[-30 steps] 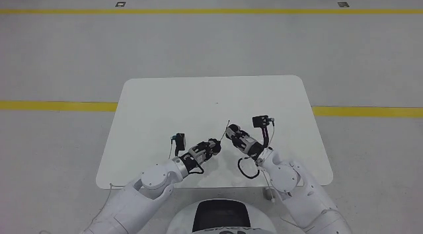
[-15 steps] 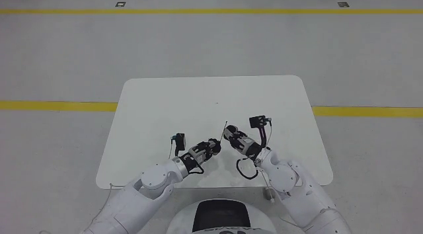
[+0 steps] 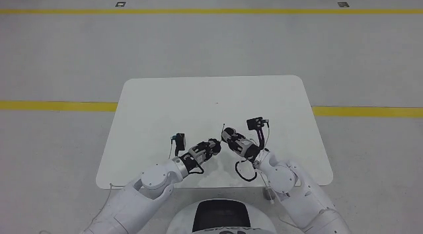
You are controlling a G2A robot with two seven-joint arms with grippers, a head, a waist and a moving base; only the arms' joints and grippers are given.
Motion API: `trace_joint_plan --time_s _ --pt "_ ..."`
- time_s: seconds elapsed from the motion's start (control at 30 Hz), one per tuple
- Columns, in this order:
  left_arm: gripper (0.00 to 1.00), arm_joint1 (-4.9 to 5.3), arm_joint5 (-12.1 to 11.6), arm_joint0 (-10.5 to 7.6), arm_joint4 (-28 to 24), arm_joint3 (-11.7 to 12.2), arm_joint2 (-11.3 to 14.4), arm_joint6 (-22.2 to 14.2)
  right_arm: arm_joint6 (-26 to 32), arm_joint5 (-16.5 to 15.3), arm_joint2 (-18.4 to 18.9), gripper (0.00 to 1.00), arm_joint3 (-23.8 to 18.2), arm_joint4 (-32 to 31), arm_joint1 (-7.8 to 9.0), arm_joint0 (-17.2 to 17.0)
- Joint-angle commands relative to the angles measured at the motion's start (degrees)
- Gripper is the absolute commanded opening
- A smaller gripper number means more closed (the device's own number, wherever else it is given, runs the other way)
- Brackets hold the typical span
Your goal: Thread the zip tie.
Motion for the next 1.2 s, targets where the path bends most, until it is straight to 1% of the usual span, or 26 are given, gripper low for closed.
trace_joint_plan --time_s 0.0,0.23,0.7,0.97,1.0,1.03,1.17 --pt "0.0 0.0 0.0 0.0 0.0 0.0 0.0 0.0 -0.3 -0.2 0.0 0.0 0.0 0.3 0.01 0.0" --pt "0.0 0.0 0.0 0.0 0.0 0.0 0.0 0.0 0.0 -1.3 -0.1 0.0 -0.1 1.7 0.13 0.0" --pt "0.0 0.0 0.0 0.0 0.0 0.0 0.0 0.0 -0.3 -1.3 -1.3 0.0 0.1 2.5 0.26 0.4" --pt "0.0 0.0 0.0 0.0 0.0 0.0 0.0 0.0 0.1 -0.1 -1.6 0.0 0.5 1.8 0.32 0.6" --pt "0.0 0.0 0.0 0.0 0.0 0.0 0.0 0.0 0.1 0.0 -1.6 0.33 0.5 2.1 0.33 0.6" --pt "0.0 0.0 0.0 0.0 0.0 0.0 0.0 0.0 0.1 0.2 -1.3 1.0 0.4 2.7 0.37 0.5" --pt "0.0 0.0 0.0 0.0 0.0 0.0 0.0 0.0 0.6 -0.7 0.3 1.0 -0.6 3.8 0.77 -0.3"
